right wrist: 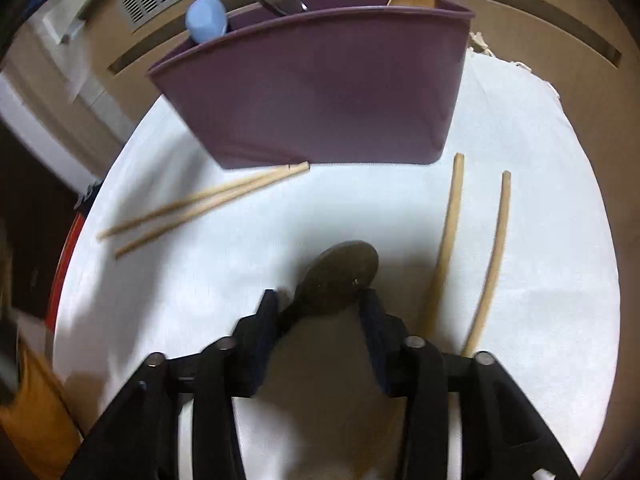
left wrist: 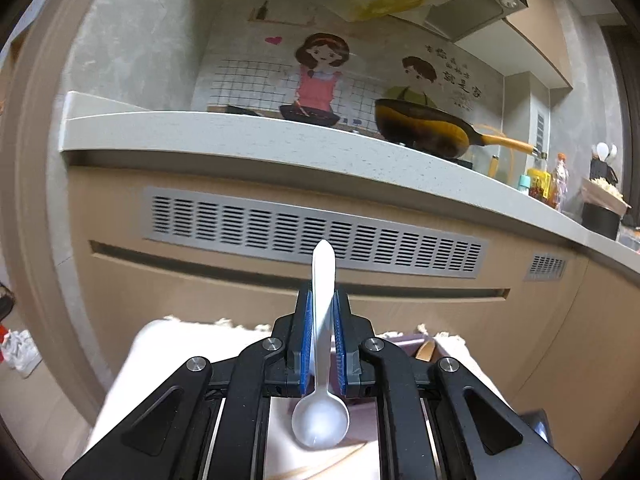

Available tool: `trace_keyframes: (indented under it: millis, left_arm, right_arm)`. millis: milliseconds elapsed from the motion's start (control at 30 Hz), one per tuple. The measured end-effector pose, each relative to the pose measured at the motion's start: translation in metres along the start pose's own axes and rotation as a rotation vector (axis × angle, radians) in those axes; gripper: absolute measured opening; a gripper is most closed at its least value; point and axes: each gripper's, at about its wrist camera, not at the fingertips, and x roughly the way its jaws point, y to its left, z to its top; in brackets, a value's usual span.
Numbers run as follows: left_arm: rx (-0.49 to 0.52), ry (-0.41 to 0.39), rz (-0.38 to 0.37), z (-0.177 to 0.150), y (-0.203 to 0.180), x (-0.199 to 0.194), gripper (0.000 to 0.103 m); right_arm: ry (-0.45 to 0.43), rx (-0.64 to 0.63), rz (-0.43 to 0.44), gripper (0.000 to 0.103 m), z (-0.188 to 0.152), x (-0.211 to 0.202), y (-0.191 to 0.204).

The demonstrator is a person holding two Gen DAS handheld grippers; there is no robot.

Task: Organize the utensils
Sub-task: 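Carry both spoons over the purple caddy and open both tools to drop them inside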

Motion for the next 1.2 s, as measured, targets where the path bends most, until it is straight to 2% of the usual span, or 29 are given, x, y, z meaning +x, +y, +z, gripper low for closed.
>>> trace_keyframes:
  millis: [67, 133, 200, 233, 267, 300, 333, 400, 433, 467, 633, 767, 800, 867, 900, 1067, 1133, 1200]
  left_arm:
    - [-0.01, 0.001, 0.013, -0.003, 0.01, -0.013, 0.011]
    - [-0.023, 0.001, 0.027, -0.007, 0.02, -0.024, 0.011]
    - [-0.043, 0.006, 0.035, -0.013, 0.031, -0.034, 0.011]
    - [-0.054, 0.01, 0.032, -0.015, 0.035, -0.037, 0.011]
    - [-0.066, 0.017, 0.027, -0.018, 0.038, -0.039, 0.011]
    - [-0.081, 0.03, 0.016, -0.022, 0.042, -0.043, 0.011]
    - [-0.093, 0.041, 0.007, -0.026, 0.044, -0.045, 0.011]
    - [-0.115, 0.065, -0.013, -0.034, 0.047, -0.048, 0.011]
    - [-0.13, 0.082, -0.025, -0.039, 0.048, -0.05, 0.011]
    - [-0.14, 0.096, -0.035, -0.042, 0.049, -0.05, 0.011]
    - [-0.162, 0.145, -0.082, -0.054, 0.04, -0.048, 0.011]
    - [-0.181, 0.154, -0.087, -0.052, 0.031, -0.046, 0.011]
    - [-0.184, 0.153, -0.079, -0.052, 0.03, -0.047, 0.011]
    - [-0.17, 0.149, -0.059, -0.053, 0.029, -0.049, 0.011]
    - [-0.154, 0.149, -0.04, -0.054, 0.029, -0.051, 0.011]
    - [-0.157, 0.182, -0.032, -0.065, 0.036, -0.049, 0.011]
    - [-0.166, 0.2, -0.037, -0.069, 0.037, -0.044, 0.011]
    - [-0.171, 0.216, -0.043, -0.073, 0.036, -0.04, 0.011]
  right_arm:
    - [-0.007, -0.013, -0.043, 0.064, 0.002, 0.005, 0.012]
    - [-0.021, -0.064, -0.097, 0.071, -0.001, 0.011, 0.028]
    - [-0.055, -0.137, -0.151, 0.071, -0.004, 0.016, 0.04]
    - [-0.071, -0.151, -0.151, 0.07, -0.004, 0.017, 0.041]
    - [-0.073, -0.148, -0.141, 0.062, -0.004, 0.017, 0.039]
    - [-0.074, -0.157, -0.129, 0.05, -0.003, 0.016, 0.038]
    - [-0.085, -0.18, -0.116, 0.032, -0.004, 0.013, 0.038]
    - [-0.072, -0.206, -0.1, 0.022, -0.004, 0.008, 0.035]
    - [-0.091, -0.218, -0.091, 0.011, -0.007, -0.001, 0.032]
    - [-0.111, -0.233, -0.093, 0.007, -0.006, -0.01, 0.031]
    - [-0.192, -0.254, -0.061, 0.007, -0.006, -0.055, 0.01]
    - [-0.172, -0.226, -0.015, 0.011, 0.006, -0.055, 0.008]
    - [-0.168, -0.227, -0.018, 0.015, 0.01, -0.046, 0.016]
    - [-0.142, -0.216, -0.017, 0.038, 0.012, -0.03, 0.016]
    - [-0.13, -0.207, -0.016, 0.04, 0.012, -0.023, 0.016]
    - [-0.072, -0.163, -0.009, 0.04, 0.016, 0.008, 0.008]
    - [-0.08, -0.21, -0.042, 0.04, 0.015, 0.011, 0.015]
    - [-0.092, -0.301, -0.086, 0.031, 0.01, 0.014, 0.028]
